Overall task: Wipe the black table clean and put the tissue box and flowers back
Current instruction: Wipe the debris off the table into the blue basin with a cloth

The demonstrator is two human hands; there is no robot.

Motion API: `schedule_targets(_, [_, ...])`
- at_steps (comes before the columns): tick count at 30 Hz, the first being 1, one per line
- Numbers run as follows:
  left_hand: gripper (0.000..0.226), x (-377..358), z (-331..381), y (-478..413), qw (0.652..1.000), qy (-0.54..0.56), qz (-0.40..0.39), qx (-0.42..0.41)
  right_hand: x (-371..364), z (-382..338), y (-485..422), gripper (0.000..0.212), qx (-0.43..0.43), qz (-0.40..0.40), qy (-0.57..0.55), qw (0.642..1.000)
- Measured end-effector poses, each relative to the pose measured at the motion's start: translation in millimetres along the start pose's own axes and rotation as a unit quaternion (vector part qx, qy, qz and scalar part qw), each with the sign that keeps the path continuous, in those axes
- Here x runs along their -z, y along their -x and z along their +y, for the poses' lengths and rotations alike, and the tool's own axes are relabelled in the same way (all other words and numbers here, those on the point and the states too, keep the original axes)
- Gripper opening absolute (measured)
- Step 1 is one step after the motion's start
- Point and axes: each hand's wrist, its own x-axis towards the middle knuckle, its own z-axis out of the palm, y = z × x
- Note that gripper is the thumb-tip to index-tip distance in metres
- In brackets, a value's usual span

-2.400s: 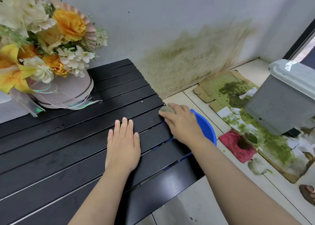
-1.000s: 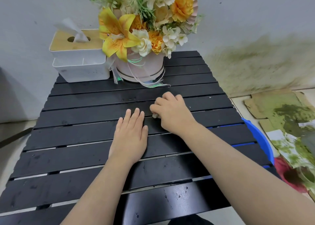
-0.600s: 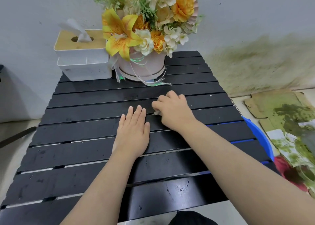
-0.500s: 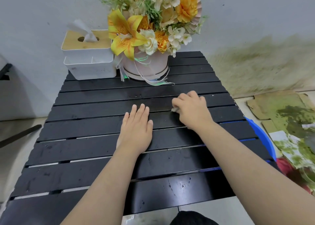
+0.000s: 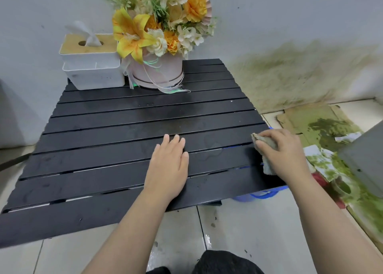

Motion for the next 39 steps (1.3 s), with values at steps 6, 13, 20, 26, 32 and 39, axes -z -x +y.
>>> schedule_targets(6, [0.048, 3.2, -8.6, 35.0, 0.996, -0.092, 0.016, 0.014, 11.8, 18.6, 25.0, 0.047, -0.017, -0.063, 0.152, 0.986])
schedule_targets(13, [0.056, 6.2, -36.6, 52.6, 0.988, -0.147, -0.023, 0.047, -56.7, -64.0, 49.9, 0.050, 0.097, -0.045, 0.166, 0.980])
schedule_targets(20, [0.052, 6.8, -37.6, 53.4, 0.989, -0.141, -0.022, 0.043, -39.5, -53.5, 63.2, 0.030, 0.231, -0.021, 0.176, 0.957])
schedule_targets(26, [0.051, 6.3, -37.6, 51.9, 0.990, -0.131, -0.025, 0.042, -47.1, -60.8, 58.8, 0.039, 0.088, 0.005, 0.186, 0.979])
schedule_targets(32, [0.047, 57.5, -67.3, 69.3, 0.997, 0.018, -0.024, 0.065, -102.5, -135.5, 87.8, 0.049, 0.256, -0.118, 0.157, 0.946])
schedule_targets(39, [0.049, 90.5, -166.0, 114.6, 0.987, -0.110, 0.016, 0.117, -94.7, -132.7, 85.6, 0.040, 0.146, -0.020, 0.193, 0.970])
